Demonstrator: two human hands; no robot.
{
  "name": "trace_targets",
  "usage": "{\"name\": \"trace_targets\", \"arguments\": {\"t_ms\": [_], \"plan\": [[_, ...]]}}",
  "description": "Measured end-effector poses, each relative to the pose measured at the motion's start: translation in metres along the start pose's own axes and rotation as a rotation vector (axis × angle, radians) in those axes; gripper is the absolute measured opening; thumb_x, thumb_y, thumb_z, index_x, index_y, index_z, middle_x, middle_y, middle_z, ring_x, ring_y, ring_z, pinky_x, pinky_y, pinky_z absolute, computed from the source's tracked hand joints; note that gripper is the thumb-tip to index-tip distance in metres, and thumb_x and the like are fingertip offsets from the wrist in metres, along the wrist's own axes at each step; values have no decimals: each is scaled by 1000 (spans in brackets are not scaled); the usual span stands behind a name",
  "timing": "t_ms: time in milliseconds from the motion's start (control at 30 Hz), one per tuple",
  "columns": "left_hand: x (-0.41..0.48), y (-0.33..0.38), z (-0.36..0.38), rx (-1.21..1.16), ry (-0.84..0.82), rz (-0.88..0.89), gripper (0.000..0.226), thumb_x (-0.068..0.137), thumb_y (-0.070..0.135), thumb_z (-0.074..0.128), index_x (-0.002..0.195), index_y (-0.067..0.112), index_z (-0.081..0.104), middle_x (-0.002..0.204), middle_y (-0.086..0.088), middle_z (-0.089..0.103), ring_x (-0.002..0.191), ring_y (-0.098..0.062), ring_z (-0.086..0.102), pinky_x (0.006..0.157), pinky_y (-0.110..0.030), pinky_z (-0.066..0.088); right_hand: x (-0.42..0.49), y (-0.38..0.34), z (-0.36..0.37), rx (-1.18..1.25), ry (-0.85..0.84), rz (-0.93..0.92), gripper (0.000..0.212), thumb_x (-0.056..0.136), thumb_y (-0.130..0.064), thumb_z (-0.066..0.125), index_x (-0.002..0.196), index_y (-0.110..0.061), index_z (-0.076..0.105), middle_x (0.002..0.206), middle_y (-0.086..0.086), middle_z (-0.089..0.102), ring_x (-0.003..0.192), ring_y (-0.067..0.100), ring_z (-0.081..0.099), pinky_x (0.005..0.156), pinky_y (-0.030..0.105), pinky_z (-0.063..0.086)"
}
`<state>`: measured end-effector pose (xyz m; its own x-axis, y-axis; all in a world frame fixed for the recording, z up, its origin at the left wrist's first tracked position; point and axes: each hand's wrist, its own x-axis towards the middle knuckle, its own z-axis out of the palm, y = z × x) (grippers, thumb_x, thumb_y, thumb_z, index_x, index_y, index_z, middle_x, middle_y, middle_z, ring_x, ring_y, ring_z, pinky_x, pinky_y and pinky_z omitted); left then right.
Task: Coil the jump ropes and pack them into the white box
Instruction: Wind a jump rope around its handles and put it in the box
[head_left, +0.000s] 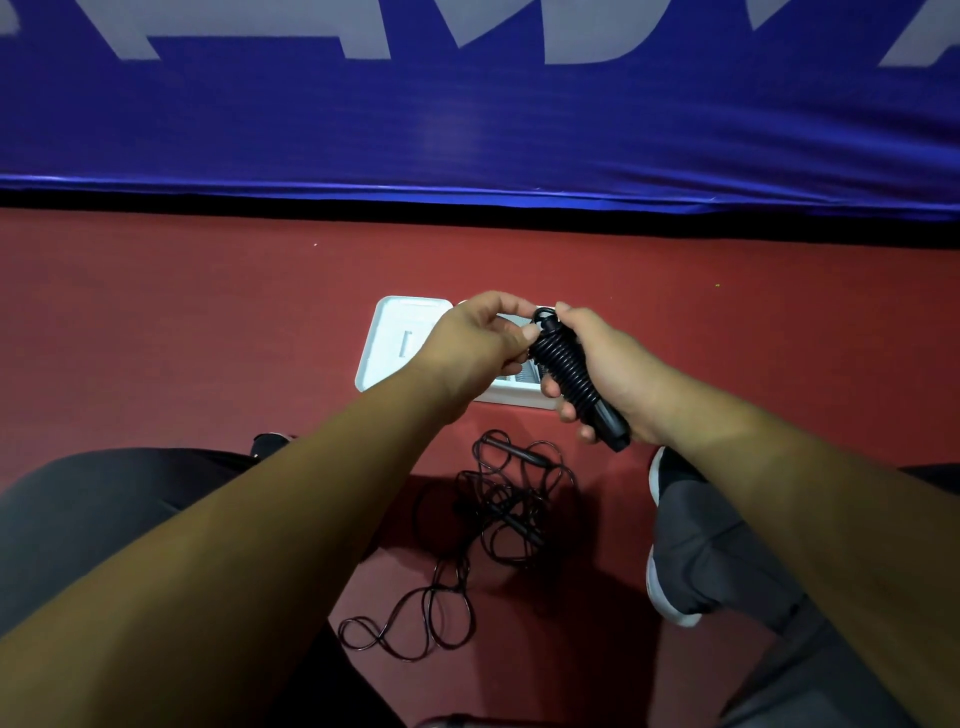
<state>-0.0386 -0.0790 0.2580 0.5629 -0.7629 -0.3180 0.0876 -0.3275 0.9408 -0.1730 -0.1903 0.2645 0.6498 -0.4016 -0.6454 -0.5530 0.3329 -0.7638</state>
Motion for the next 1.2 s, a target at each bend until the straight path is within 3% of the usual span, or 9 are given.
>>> {"name": "trace_targets", "arguments": {"t_ms": [67,200,300,467,600,767,867,1200], "plan": [[0,2,0,27,-3,-15,18,102,8,66,119,10,71,83,-6,61,68,-9,63,51,-12,47,0,0,0,-1,-8,-4,59,102,-73,38,114,-23,67,76,5,63,57,22,57,54,31,46],[5,-1,-2,-5,-26,-81,12,100,5,66,108,11,72,97,-11,73,88,-17,71,81,-28,61,0,1,-1,-50,-8,6,59,103,-70,38,114,-19,67,77,6,65,57,22,59,53,31,48],[6,1,-2,-23,-19,-130,12,98,-1,65,101,8,72,100,-17,74,94,-23,72,91,-35,63,-1,3,1,-97,-2,19,58,103,-68,39,114,-19,67,79,4,67,58,22,60,54,31,49],[5,3,2,-96,23,-185,12,94,-4,66,101,6,70,99,-18,74,88,-24,71,80,-28,62,0,4,2,-146,20,7,57,101,-68,40,117,-21,67,78,4,68,60,22,61,53,31,49],[1,0,8,-137,89,-159,13,90,-2,70,86,10,73,91,-13,75,83,-20,70,76,-26,61,1,6,4,-137,28,4,54,102,-65,41,115,-20,68,78,5,68,60,22,60,55,34,51],[0,5,9,-197,112,-118,8,93,7,73,97,4,79,86,-12,74,76,-17,69,80,-28,63,2,3,2,-76,57,-20,59,102,-65,42,112,-15,71,78,7,68,57,21,60,54,35,52],[3,8,6,-276,94,-156,22,93,17,78,106,-1,78,89,-10,71,81,-17,69,82,-29,64,3,1,1,-59,68,-49,58,102,-64,43,112,-15,71,78,8,69,59,22,60,54,36,52],[1,6,9,-442,119,-360,13,91,10,78,103,5,77,92,-7,75,83,-17,73,71,-24,60,0,3,5,-123,86,-83,34,105,-55,46,111,-28,66,78,9,71,63,24,63,56,37,55]]}}
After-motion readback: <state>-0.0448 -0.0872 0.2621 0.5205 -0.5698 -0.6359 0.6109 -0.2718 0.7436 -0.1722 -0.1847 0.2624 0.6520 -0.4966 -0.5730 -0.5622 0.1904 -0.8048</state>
